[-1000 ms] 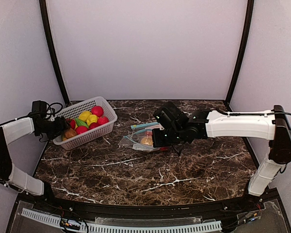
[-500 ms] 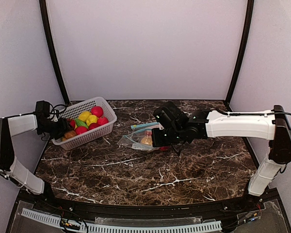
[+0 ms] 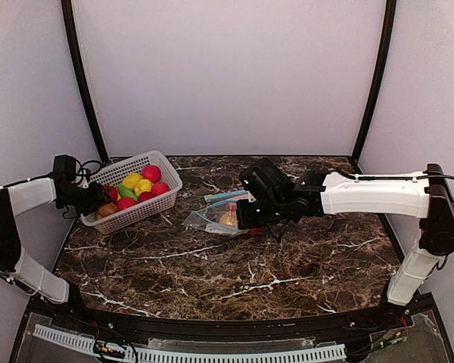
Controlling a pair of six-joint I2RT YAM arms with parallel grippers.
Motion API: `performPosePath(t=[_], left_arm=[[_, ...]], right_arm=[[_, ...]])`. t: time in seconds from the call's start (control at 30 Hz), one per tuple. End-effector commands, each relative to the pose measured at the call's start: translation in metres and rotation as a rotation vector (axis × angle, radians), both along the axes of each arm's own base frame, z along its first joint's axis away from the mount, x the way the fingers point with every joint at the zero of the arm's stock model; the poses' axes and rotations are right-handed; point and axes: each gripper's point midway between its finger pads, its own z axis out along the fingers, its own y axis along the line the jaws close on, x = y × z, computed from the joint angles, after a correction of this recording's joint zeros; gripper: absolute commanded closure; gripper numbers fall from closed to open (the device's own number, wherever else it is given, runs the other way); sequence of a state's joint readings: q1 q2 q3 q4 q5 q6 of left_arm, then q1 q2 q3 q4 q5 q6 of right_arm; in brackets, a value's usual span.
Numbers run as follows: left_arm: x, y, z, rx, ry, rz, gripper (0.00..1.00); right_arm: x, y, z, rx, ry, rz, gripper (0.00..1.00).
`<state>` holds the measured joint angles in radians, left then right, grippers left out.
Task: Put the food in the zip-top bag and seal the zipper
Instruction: Pick up the fake vegetable from the bin.
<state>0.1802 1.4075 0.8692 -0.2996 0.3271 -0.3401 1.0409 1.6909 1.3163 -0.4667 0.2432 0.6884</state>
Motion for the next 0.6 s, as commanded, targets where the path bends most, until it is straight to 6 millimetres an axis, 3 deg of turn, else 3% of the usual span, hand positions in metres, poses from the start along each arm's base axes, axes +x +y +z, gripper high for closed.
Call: performPosePath(t=[0.0,0.13,0.3,0.4,0.57], left_arm=[[-0.003,0.001,0.048,0.042,-0.105,-0.006,0.56],[-0.008,-0.006,0.089,0.053,-0.228,-0.036,0.57],[-0.03,-0.024,0.139,0.12,-0.354,-0.057,0.59],[-0.044,-0.067,0.172,0.064,-0.468,-0.145,0.59],[-0.067,-0.135,0.203,-0.041,-0.55,-0.308,0.59]], right_arm=[[0.0,0.005,0.01,0.027,-0.025,0.009,1.0],[0.0,0.005,0.012,0.029,-0.027,0.01,1.0],[0.0,0.006,0.012,0.03,-0.029,0.011,1.0],[0.001,0.008,0.012,0.028,-0.03,0.017,1.0],[0.002,0.011,0.016,0.03,-0.031,0.027,1.0]])
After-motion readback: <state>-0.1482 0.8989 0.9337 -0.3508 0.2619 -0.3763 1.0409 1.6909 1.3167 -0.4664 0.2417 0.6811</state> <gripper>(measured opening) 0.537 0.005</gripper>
